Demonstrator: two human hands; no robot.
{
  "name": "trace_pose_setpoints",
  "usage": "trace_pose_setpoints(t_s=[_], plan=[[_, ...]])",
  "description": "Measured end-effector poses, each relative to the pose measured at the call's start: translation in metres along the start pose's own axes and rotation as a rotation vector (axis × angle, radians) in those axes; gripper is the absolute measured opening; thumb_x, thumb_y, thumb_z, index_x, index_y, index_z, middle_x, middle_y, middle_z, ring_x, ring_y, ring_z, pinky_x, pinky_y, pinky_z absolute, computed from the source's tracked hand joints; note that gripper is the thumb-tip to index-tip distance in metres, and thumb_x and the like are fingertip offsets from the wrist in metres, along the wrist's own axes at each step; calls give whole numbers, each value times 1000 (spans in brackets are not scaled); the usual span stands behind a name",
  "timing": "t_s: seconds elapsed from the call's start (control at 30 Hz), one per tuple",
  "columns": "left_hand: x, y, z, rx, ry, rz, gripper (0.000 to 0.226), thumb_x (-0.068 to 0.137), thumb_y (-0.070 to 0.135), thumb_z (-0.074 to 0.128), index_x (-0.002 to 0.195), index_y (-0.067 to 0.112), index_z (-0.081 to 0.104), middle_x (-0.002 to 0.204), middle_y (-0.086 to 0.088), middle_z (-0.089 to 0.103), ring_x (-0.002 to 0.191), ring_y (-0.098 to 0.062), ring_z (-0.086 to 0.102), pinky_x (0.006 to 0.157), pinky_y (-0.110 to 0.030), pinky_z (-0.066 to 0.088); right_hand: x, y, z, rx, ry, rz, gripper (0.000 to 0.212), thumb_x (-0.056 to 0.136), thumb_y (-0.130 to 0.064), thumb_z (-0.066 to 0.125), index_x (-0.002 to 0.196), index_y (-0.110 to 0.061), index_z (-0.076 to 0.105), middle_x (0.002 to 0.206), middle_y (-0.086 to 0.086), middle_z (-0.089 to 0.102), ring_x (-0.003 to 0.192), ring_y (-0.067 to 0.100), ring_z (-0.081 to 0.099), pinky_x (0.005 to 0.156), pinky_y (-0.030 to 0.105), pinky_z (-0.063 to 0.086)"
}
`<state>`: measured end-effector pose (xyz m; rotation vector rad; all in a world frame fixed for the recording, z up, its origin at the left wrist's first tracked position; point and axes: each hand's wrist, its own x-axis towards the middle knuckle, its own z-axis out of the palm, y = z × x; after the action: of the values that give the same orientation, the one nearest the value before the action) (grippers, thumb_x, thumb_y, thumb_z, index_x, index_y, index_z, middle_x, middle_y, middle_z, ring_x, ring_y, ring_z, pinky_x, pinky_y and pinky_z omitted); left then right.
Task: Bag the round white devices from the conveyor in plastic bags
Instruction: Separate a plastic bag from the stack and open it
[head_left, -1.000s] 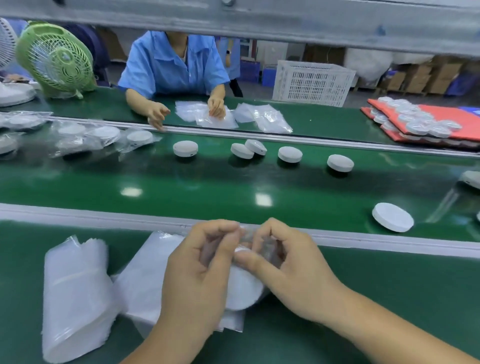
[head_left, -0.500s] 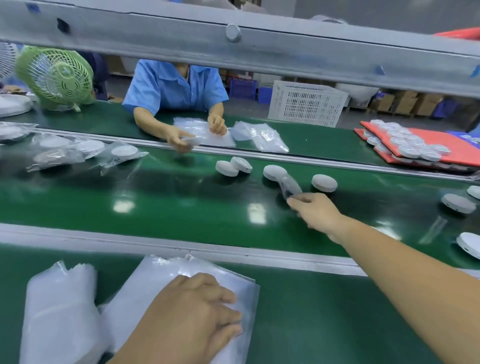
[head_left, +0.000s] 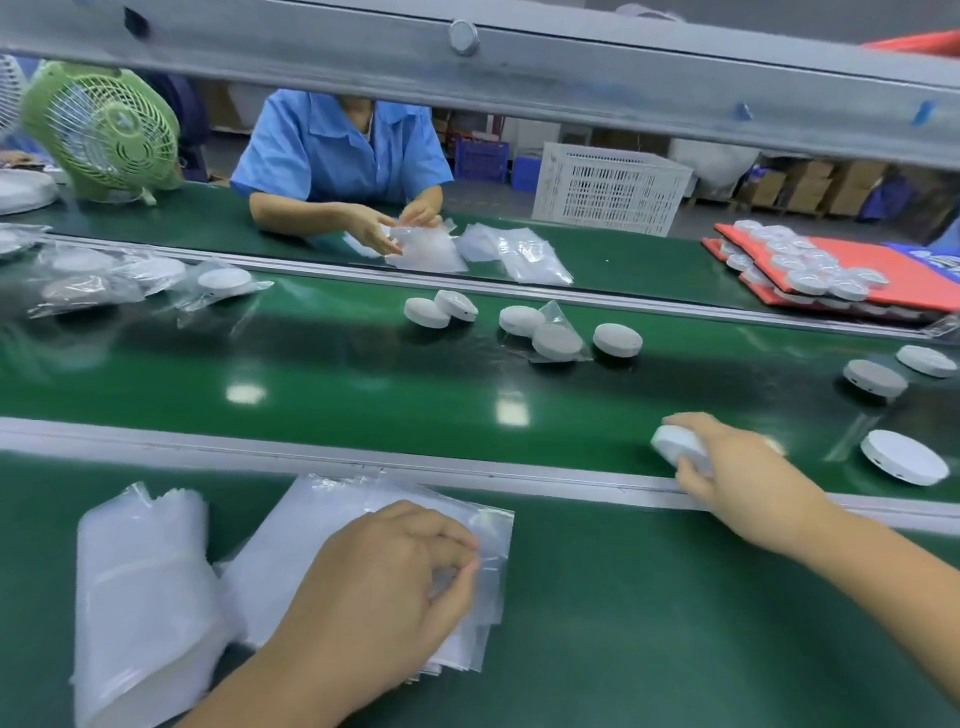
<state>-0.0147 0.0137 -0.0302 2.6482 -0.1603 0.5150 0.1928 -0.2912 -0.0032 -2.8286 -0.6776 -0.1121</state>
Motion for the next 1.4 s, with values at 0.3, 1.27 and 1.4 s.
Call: trace_pose_setpoints(t_s=[0.3, 1.27, 1.4], plan=[[6, 9, -2, -521, 60, -272, 13, 86, 49, 69, 96, 47, 77, 100, 35, 70, 103, 10, 64, 90, -21, 53, -66, -109, 8, 275, 269, -851, 24, 101, -15, 60, 118, -19, 77, 124, -16, 71, 113, 15, 65, 98, 28, 52], [8, -3, 6, 145, -109, 168, 23, 79, 62, 53, 79, 54, 75, 90, 36, 68, 82, 4, 64, 67, -20, 55, 120, -105, 41, 358, -55, 6, 24, 98, -33, 65, 120, -32, 74, 127, -10, 70, 102, 9, 59, 91, 20, 38], [5, -6, 14, 116, -43, 149, 27, 82, 60, 51, 83, 51, 76, 95, 33, 69, 88, 0, 64, 70, -25, 55, 65, -112, 54, 354, 4, -143, 20, 94, -38, 70, 113, -38, 75, 134, -16, 65, 127, 6, 53, 105, 21, 34]])
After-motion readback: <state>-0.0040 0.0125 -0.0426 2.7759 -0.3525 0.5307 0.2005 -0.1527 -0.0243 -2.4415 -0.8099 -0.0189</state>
